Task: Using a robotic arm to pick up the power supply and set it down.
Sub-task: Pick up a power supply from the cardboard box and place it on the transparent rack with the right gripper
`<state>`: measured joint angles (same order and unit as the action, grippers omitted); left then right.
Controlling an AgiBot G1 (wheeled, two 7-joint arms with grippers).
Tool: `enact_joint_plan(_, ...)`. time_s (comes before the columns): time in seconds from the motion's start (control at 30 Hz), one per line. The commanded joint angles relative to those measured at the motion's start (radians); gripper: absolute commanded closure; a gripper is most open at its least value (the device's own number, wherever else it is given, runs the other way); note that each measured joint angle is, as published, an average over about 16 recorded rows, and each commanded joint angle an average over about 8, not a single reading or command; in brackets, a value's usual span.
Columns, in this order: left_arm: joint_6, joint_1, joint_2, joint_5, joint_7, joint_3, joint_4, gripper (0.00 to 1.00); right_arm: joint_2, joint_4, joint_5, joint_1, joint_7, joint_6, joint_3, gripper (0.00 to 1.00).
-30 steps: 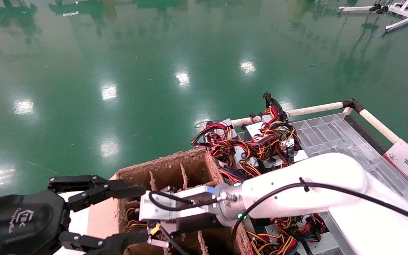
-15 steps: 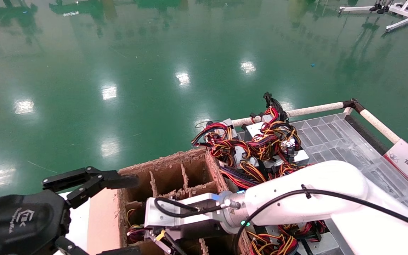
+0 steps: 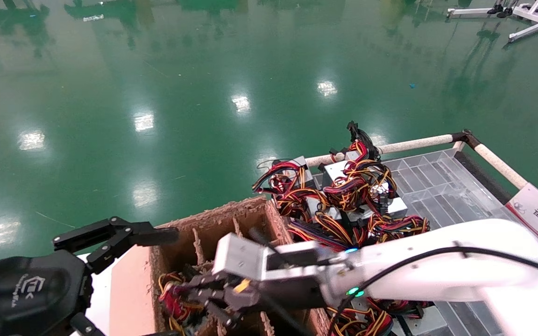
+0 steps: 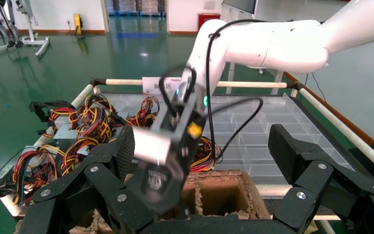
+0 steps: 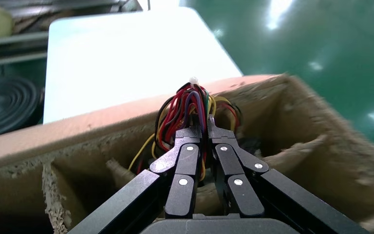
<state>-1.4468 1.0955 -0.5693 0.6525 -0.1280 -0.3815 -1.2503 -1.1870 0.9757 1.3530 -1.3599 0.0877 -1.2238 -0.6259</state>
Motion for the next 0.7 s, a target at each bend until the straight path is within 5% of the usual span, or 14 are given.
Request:
enact_joint_plan(0.03,0.000,0.000,0.000,0.000,0.000,0.000,0.000,0.00,0.021,0.011,-0.027,0.006,0.001,-0.004,0.019,1.00)
enact_joint_plan(0.4,0.000,0.000,0.000,0.000,0.000,0.000,0.000,0.00,0.159,0.123,-0.225,0.005,0.041,-0.015,0.171,1.00)
enact_joint_plan(0.7,0.000,0.000,0.000,0.000,0.000,0.000,0.000,0.00,0.324,0.123,-0.285,-0.159,0.069,-0.090,0.265,1.00)
